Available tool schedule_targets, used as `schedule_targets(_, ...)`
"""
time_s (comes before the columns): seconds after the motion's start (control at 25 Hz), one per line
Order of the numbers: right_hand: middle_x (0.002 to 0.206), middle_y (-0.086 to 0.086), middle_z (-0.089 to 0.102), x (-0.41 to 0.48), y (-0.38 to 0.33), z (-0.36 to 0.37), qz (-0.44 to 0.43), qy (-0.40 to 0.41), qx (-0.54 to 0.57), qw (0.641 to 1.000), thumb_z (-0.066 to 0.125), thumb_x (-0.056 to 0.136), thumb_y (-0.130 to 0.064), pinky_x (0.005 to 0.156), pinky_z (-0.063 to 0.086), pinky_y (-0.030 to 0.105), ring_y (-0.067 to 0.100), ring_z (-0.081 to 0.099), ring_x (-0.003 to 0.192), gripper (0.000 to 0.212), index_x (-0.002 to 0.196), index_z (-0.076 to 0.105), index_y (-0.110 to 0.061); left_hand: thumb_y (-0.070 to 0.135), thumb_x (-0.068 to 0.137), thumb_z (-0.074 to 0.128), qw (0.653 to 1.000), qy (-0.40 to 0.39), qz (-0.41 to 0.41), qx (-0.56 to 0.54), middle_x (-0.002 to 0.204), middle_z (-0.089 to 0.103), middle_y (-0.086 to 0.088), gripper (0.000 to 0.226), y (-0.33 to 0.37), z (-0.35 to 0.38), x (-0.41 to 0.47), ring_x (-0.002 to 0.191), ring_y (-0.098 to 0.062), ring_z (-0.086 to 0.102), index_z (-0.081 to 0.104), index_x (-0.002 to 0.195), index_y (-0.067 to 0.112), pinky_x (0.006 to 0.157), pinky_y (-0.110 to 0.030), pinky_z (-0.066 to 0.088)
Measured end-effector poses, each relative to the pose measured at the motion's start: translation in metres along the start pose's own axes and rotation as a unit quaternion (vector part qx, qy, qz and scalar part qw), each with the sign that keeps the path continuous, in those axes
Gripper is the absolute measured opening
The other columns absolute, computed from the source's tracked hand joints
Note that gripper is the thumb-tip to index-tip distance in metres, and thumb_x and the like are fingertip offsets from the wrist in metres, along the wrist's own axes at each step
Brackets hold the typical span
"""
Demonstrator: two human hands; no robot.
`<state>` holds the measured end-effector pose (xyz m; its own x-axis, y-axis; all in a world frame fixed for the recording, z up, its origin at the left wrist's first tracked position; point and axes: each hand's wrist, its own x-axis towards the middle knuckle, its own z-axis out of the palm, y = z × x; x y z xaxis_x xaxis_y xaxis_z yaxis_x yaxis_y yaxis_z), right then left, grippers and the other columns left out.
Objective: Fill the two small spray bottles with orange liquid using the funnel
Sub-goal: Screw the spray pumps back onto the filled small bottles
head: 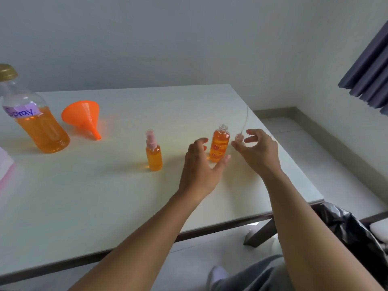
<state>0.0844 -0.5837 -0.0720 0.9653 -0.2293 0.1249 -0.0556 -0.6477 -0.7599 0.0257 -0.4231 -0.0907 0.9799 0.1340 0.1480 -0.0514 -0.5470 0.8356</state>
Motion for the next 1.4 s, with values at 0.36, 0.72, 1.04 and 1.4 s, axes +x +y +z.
schedule_targets(0.36, 0.085, 0.002, 0.076, -0.006, -0.007, -0.040, -0.073, -0.028, 0.191, 0.978, 0.081, 0.084, -0.031, 0.068, 0.062, 0.039, 0.020, 0.071, 0.071, 0.021, 0.098, 0.072, -0.019, 0.059, 0.085, 0.060, 0.998, -0.008, 0.064, -0.003, 0.106, 0.063, 0.015, 0.054, 0.002, -0.020, 0.000, 0.087, -0.003, 0.059, 0.053, 0.130, 0.031, 0.072, -0.005, 0.042)
schedule_targets(0.72, 0.092, -0.004, 0.079, -0.051, -0.038, -0.059, -0.173, -0.149, 0.121, 0.966, 0.082, 0.080, -0.026, 0.081, 0.063, 0.042, 0.016, 0.075, 0.082, 0.030, 0.109, 0.075, -0.032, 0.072, 0.081, 0.055, 0.996, 0.022, 0.061, 0.062, 0.112, 0.064, 0.014, 0.057, -0.038, -0.093, -0.056, 0.097, -0.007, 0.061, 0.052, 0.128, 0.041, 0.080, -0.019, 0.053)
schedule_targets(1.04, 0.096, -0.017, 0.075, -0.058, -0.056, -0.048, -0.239, -0.114, 0.055, 0.963, 0.085, 0.079, -0.016, 0.080, 0.060, 0.032, 0.008, 0.069, 0.086, 0.030, 0.100, 0.073, -0.034, 0.069, 0.081, 0.055, 0.993, 0.071, 0.056, 0.077, 0.108, 0.060, 0.013, 0.059, -0.040, -0.099, -0.068, 0.096, -0.010, 0.056, 0.055, 0.130, 0.036, 0.078, -0.027, 0.051)
schedule_targets(1.4, 0.100, -0.017, 0.069, -0.072, -0.085, -0.016, -0.389, -0.160, -0.051, 0.906, 0.081, 0.084, -0.015, 0.069, 0.058, 0.017, -0.001, 0.067, 0.081, 0.025, 0.105, 0.074, -0.025, 0.059, 0.082, 0.063, 0.988, 0.081, 0.082, 0.102, 0.114, 0.062, 0.010, 0.048, -0.035, -0.085, -0.064, 0.098, -0.009, 0.053, 0.053, 0.127, 0.042, 0.078, -0.030, 0.055)
